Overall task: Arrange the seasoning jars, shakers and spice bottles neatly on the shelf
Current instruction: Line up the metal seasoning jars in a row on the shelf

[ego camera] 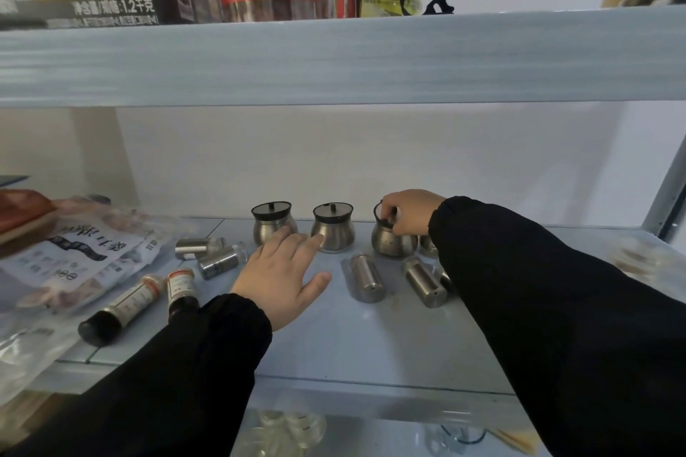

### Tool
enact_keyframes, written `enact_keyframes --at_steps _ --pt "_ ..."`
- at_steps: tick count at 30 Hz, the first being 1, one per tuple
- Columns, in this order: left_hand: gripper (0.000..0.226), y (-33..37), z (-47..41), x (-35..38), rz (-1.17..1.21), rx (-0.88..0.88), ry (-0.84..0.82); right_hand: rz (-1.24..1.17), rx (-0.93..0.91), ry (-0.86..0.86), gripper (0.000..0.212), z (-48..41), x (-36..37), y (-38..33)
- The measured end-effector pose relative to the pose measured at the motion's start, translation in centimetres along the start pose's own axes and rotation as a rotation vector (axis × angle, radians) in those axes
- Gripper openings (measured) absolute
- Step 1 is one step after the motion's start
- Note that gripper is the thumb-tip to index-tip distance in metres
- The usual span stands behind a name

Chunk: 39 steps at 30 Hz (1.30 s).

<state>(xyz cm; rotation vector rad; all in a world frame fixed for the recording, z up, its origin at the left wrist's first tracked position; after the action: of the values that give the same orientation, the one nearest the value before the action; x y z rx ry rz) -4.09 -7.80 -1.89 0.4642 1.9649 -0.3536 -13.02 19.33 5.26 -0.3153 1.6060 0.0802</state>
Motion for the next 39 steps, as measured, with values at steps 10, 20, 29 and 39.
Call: enact_keyframes --at_steps 10,20,29,39 --pt "0.072 -0.3 -0.1 -0.4 0.003 -0.005 0.010 -0.071 -0.015 0.082 0.034 -0.1 0.3 0.0" --pt "0.074 -0.6 -0.4 -0.6 -0.016 0.012 -0.005 -0.153 -0.023 0.081 0.031 0.0 0.9 -1.0" --pt "0.074 -1.5 -0.9 -0.1 0.000 0.028 -0.007 -0.200 -0.008 0.108 0.027 0.2 1.1 -1.2" --pt "0.071 -1.7 -4.1 -1.7 0.005 0.109 -0.055 -0.216 0.036 0.138 0.064 2.8 -0.9 -2.4"
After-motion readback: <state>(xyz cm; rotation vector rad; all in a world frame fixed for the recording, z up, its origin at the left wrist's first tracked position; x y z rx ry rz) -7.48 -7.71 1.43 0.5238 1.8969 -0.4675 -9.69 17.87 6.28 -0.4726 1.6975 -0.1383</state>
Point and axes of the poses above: each hand's wrist, its own z-axis away from the middle knuckle, its own x-axis out of the palm, y = z × x, the point moved 1 cm from there along -z, towards the middle knuckle, and after that the axes turned 4 degrees about x, right-handed, at the moved point
